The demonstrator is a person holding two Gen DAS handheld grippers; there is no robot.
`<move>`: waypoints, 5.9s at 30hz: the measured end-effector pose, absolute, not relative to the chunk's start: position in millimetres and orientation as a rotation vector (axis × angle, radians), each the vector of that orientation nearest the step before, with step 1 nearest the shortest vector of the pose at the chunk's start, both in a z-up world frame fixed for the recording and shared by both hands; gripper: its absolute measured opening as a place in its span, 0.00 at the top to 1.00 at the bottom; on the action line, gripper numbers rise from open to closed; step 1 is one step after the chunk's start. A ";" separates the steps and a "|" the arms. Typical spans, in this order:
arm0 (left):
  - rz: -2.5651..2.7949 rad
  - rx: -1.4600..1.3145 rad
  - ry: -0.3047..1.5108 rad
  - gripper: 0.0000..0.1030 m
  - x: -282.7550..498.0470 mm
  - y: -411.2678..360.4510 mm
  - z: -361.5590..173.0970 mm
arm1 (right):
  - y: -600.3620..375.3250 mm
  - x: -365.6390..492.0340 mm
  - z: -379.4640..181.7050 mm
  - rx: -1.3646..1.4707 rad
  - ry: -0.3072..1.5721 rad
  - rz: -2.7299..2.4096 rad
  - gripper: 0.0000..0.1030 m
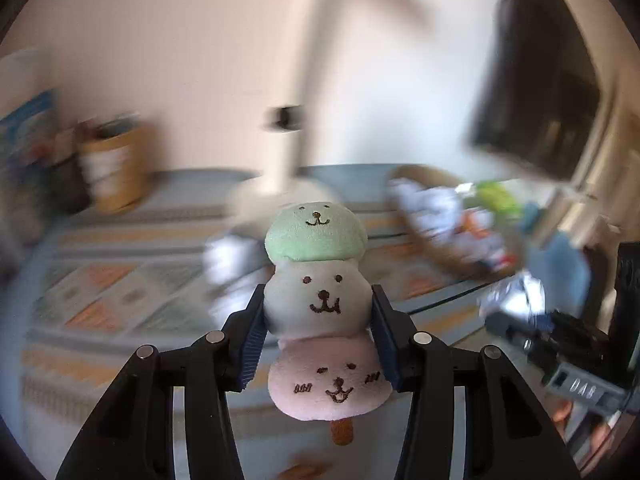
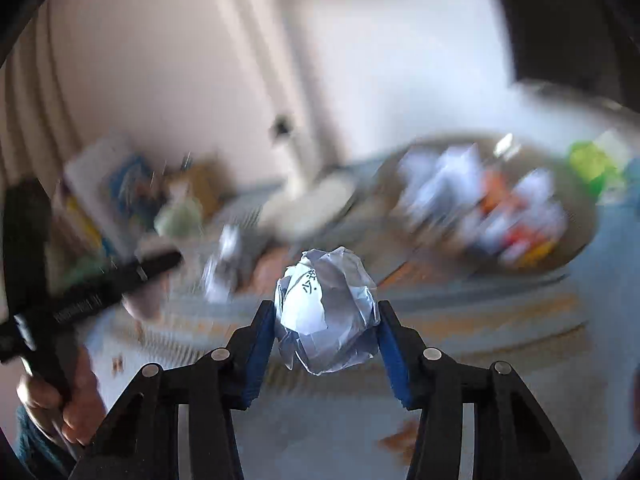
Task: Organize objects
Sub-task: 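Carry the plush dango and paper wad to the glass bowl and release both, then move both open grippers back over the remaining items on the rug, then grasp a crumpled paper wad with the left gripper while the right grasps the plaid bow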
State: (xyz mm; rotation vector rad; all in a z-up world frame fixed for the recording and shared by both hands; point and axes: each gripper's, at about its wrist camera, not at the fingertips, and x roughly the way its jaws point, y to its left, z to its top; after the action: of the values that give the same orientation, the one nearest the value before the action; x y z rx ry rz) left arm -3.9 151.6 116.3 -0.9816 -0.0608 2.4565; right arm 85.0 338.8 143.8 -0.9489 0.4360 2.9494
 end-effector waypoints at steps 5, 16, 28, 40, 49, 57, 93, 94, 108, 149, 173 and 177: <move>2.357 -0.978 -0.013 0.56 -44.0 236.8 124.4 | 405.9 61.9 167.4 -0.837 0.375 2.815 0.52; 2.312 -0.988 0.002 0.47 -111.7 328.6 104.6 | 494.1 -15.6 161.2 -0.824 0.493 2.654 0.27; 2.352 -0.895 -0.118 0.27 -75.8 257.5 129.3 | 464.9 30.9 169.7 -0.753 0.508 2.715 0.21; 2.845 -0.945 -0.354 0.06 1.4 14.2 95.7 | 289.3 20.4 135.8 -1.014 0.421 2.999 0.10; 2.890 -1.090 -0.289 0.06 -1.7 -7.8 33.0 | 239.6 -10.9 69.6 -1.181 0.206 2.883 0.10; 2.928 -1.087 -0.110 0.06 0.4 10.7 32.2 | 241.6 -12.8 63.1 -1.215 0.204 2.836 0.06; 2.919 -1.099 0.025 0.06 1.3 24.9 31.9 | 249.1 -15.6 60.7 -1.225 0.254 2.796 0.05; 2.916 -1.099 0.026 0.06 1.4 25.1 32.0 | 249.5 -15.1 61.2 -1.220 0.258 2.795 0.05; 2.420 -1.187 -0.035 0.07 -59.3 93.7 40.9 | 274.7 -65.4 64.6 -1.439 0.530 2.754 0.23; 2.536 -1.093 -0.271 0.69 -18.8 34.8 30.0 | 253.4 -1.1 64.4 -1.420 0.297 2.683 0.75; 2.525 -1.108 -0.295 0.69 -21.4 31.1 27.2 | 245.7 34.6 58.7 -1.296 0.073 2.730 0.72; 2.532 -1.109 -0.256 0.69 -20.8 36.0 26.6 | 262.4 40.9 62.1 -1.206 0.205 2.741 0.72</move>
State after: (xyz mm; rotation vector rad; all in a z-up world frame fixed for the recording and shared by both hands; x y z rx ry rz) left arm -20.8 36.0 26.6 -1.1093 -0.2563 2.5320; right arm 40.9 262.4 62.1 -1.2065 0.2053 2.7412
